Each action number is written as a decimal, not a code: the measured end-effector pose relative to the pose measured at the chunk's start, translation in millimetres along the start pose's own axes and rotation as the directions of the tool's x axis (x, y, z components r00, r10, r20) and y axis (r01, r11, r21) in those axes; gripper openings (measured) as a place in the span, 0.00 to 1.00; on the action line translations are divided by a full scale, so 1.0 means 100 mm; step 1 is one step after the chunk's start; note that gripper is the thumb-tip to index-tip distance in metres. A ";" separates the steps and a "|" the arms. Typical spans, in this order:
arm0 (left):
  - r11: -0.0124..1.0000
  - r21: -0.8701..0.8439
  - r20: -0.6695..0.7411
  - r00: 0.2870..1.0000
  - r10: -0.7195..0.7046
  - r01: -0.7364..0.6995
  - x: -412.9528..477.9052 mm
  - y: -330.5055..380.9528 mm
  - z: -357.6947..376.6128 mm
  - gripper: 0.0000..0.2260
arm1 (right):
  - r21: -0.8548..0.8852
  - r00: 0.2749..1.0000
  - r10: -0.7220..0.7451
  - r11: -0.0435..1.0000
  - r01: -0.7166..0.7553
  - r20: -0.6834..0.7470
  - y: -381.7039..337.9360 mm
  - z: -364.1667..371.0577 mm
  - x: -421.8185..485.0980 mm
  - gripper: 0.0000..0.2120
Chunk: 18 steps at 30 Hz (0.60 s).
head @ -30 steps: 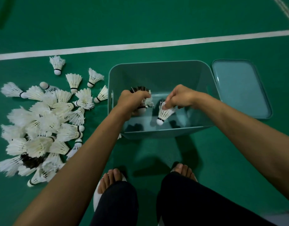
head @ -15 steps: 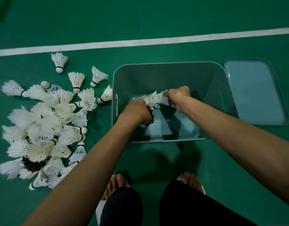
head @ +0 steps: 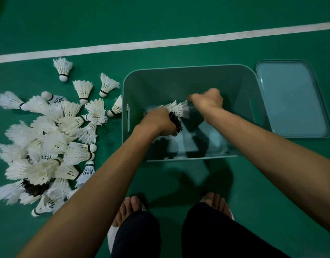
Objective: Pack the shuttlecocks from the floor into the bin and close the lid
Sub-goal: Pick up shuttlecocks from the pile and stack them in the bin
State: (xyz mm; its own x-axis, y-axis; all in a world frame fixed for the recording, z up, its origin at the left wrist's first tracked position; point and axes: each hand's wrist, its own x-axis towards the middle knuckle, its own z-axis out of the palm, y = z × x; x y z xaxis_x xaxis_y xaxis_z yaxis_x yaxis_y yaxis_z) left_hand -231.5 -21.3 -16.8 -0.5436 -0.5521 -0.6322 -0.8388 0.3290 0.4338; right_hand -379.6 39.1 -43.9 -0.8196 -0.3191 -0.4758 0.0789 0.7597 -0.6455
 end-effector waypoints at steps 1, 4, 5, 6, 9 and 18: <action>1.000 -0.025 -0.020 1.000 0.007 -0.008 -0.02 0.01 0.00 0.20 | 0.005 0.998 -0.063 0.998 0.063 0.028 -0.03 -0.06 -0.07 0.10; 0.994 -0.103 -0.061 0.998 0.033 -0.039 -0.11 0.04 0.02 0.18 | -0.001 0.930 -0.250 0.966 0.260 0.271 -0.07 -0.22 -0.37 0.12; 0.990 -0.129 -0.069 0.996 0.049 -0.058 -0.14 0.05 0.03 0.16 | -0.065 0.885 -0.294 0.939 0.338 0.361 -0.05 -0.27 -0.45 0.15; 0.986 -0.152 -0.077 0.995 0.061 -0.072 -0.17 0.06 0.04 0.15 | -0.135 0.838 -0.329 0.896 0.422 0.434 -0.03 -0.31 -0.53 0.15; 0.981 -0.163 -0.107 0.990 0.089 -0.106 -0.26 0.08 0.09 0.15 | -0.225 0.760 -0.399 0.792 0.567 0.512 0.08 -0.40 -0.67 0.10; 0.998 -0.053 -0.087 0.996 0.026 -0.030 -0.23 0.03 0.07 0.13 | -0.411 0.929 -0.312 0.834 0.368 0.199 0.23 -0.49 -0.40 0.10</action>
State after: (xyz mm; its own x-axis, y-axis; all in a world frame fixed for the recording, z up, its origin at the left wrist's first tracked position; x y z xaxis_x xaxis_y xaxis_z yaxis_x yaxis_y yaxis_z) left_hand -222.0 -2.4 -5.2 -0.5601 -0.6082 -0.5625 -0.8191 0.3049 0.4859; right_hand -372.8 97.6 -10.2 -0.6734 -0.6459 -0.3596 -0.4685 0.7491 -0.4683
